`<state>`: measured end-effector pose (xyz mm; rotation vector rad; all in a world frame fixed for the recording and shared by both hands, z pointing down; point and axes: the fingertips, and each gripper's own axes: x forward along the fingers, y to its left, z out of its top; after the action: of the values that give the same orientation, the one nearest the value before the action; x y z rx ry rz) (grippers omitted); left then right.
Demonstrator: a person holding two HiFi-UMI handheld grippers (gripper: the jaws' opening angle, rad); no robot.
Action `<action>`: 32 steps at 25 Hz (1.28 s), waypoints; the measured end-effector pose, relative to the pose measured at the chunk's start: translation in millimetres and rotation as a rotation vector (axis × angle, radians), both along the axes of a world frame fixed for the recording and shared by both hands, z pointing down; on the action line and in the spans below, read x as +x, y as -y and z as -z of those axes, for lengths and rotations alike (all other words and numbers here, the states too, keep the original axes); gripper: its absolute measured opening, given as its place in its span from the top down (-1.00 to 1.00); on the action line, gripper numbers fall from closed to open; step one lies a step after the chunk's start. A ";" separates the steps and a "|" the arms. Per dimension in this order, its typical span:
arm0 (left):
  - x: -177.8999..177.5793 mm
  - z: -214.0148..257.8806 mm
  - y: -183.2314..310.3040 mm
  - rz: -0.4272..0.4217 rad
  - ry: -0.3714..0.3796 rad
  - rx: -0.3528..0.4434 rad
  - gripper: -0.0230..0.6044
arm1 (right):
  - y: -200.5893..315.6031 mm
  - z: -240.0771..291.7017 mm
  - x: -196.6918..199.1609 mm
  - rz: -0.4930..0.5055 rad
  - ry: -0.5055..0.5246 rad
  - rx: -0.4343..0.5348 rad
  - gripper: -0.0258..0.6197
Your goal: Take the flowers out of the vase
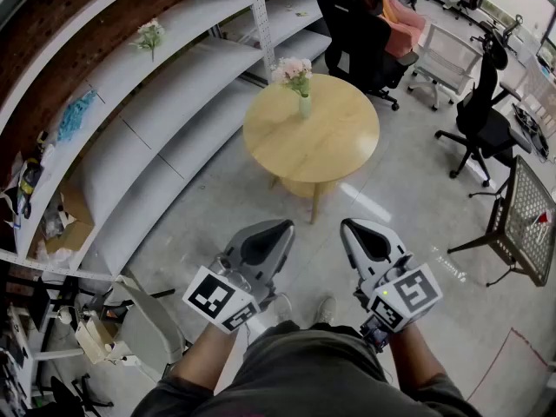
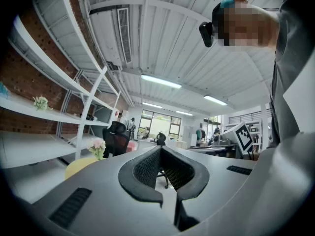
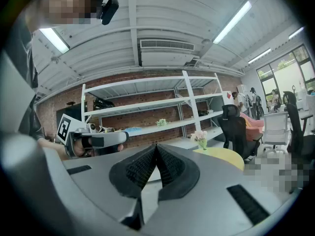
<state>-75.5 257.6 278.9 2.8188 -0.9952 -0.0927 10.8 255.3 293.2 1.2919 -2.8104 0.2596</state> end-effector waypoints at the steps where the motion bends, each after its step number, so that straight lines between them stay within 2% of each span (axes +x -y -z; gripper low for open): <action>1: 0.4 -0.2 1.2 0.000 0.000 0.000 0.90 | 1.2 -0.3 0.2 0.000 0.000 0.000 0.87; 15: 20.7 -10.4 3.5 0.025 0.009 -0.020 0.90 | 6.5 -13.0 32.9 -0.015 0.047 -0.038 0.87; 24: 48.3 -18.6 -16.3 0.060 0.031 -0.033 0.90 | -15.4 -22.1 75.8 0.000 0.065 -0.058 0.87; 32: 47.7 -25.0 -23.2 0.112 0.052 -0.053 0.90 | -21.2 -34.9 92.0 0.026 0.088 -0.096 0.87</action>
<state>-27.8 280.8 303.9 2.7299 -1.1499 -0.0064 102.7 276.6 328.0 1.2534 -2.8441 0.4556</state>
